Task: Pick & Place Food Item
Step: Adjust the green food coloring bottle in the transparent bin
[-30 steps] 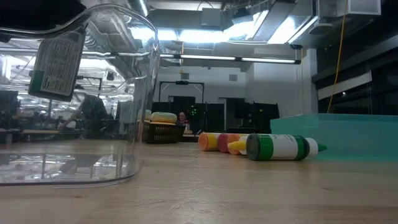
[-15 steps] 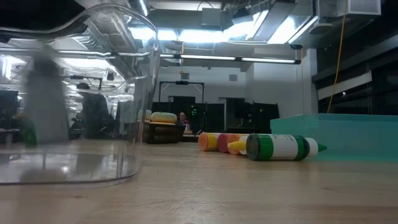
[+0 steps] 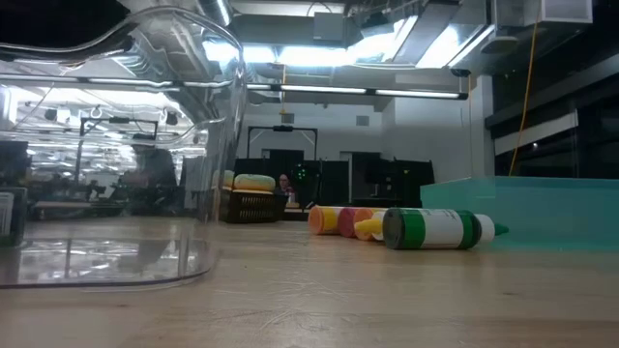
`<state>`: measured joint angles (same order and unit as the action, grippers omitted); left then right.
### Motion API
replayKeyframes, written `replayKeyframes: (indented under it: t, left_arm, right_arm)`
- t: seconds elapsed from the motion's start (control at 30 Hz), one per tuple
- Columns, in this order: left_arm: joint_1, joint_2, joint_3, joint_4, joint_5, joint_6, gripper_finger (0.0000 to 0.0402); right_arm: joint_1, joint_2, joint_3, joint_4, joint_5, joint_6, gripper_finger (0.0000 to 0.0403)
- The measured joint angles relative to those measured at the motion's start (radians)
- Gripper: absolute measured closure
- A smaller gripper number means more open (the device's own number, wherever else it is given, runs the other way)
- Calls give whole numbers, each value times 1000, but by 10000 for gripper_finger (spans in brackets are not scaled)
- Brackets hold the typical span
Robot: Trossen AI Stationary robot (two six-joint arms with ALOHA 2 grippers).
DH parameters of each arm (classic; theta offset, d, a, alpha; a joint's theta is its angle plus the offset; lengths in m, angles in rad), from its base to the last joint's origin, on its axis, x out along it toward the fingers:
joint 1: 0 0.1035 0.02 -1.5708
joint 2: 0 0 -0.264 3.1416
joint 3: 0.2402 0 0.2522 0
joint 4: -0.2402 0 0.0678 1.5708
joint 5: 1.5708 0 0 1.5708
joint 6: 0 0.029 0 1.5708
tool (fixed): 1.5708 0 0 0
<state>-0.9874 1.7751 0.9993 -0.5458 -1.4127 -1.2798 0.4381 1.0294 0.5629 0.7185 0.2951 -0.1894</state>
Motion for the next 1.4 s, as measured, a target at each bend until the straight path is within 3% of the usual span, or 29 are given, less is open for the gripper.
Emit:
replayKeyframes:
  t: [0.13,0.33,0.53,0.67,1.03,1.4]
  left_arm:
    - [23,-70,63,-69,285,154,229]
    - [129,-164,171,-278,792,98,229]
    - [176,-156,304,-489,1106,-11,229]
    - [188,-123,319,-499,1281,-94,229]
    - [198,42,319,-532,1472,-139,229]
    - [198,87,286,-548,1488,-132,229]
  right_arm:
    - [0,0,0,0,0,0,107]
    - [0,0,0,4,0,11,107]
    - [0,0,0,6,1,21,107]
    - [0,0,0,-8,0,21,107]
    - [0,0,0,-25,-20,9,108]
    - [0,0,0,-16,-24,-6,108]
